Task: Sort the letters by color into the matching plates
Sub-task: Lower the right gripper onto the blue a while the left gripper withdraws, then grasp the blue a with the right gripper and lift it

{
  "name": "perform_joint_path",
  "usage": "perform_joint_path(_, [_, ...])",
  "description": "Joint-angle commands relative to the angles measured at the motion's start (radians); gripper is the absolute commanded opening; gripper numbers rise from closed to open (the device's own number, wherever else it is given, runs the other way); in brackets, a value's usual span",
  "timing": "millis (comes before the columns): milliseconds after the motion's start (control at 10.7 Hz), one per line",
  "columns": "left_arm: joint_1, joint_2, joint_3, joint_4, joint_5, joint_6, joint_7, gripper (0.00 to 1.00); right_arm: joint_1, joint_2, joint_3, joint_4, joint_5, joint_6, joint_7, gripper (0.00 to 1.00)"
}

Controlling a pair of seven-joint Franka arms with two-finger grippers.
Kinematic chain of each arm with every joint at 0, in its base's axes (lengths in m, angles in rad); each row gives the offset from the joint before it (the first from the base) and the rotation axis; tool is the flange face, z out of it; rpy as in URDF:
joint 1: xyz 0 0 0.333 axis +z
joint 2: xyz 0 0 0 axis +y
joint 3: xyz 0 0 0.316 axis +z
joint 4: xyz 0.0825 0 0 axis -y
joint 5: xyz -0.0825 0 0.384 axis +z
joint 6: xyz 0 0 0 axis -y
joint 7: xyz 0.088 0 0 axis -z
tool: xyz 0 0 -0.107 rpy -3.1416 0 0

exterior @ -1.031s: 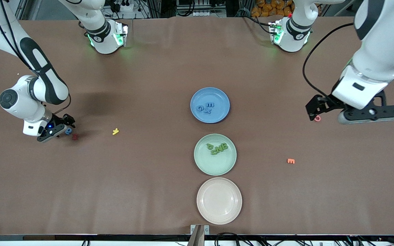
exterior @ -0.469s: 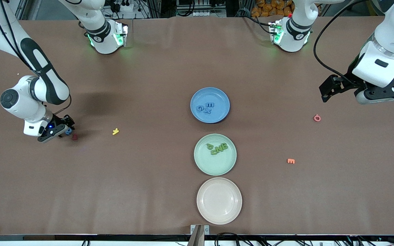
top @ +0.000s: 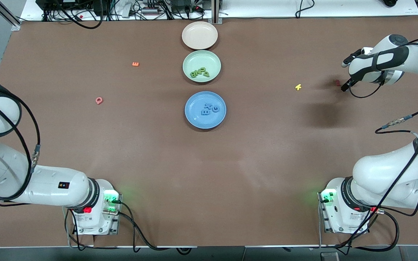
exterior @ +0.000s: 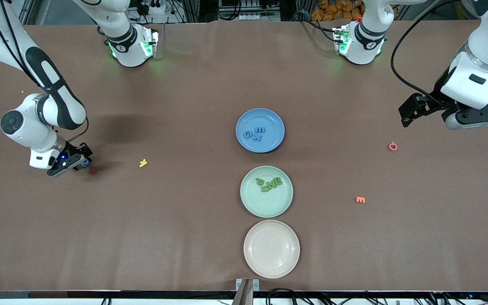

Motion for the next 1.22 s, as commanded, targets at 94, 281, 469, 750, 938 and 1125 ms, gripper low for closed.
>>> perform_joint_path(94, [0.006, -0.045, 0.025, -0.02, -0.02, -0.007, 0.015, 1.0, -0.006, 0.006, 0.01, -0.01, -0.004, 0.027, -0.006, 0.5])
perform_joint_path(281, [0.006, -0.058, 0.034, -0.02, -0.02, -0.02, 0.016, 1.0, -0.003, 0.008, 0.011, -0.008, -0.001, 0.028, -0.001, 0.46])
perform_joint_path(469, [0.007, -0.059, 0.045, -0.017, -0.032, -0.033, 0.016, 1.0, 0.007, 0.008, 0.011, -0.007, 0.002, 0.03, 0.002, 0.42])
perform_joint_path(750, [0.004, -0.068, 0.073, -0.017, -0.05, -0.033, 0.019, 1.0, 0.01, 0.008, 0.011, -0.005, 0.002, 0.03, 0.003, 0.34])
perform_joint_path(938, [0.003, -0.073, 0.086, -0.017, -0.05, -0.036, 0.016, 1.0, 0.018, 0.008, 0.01, -0.001, 0.002, 0.031, 0.003, 0.32])
perform_joint_path(1125, [0.003, -0.073, 0.088, -0.017, -0.05, -0.045, 0.019, 1.0, 0.02, 0.008, 0.011, -0.001, 0.002, 0.03, 0.005, 0.31])
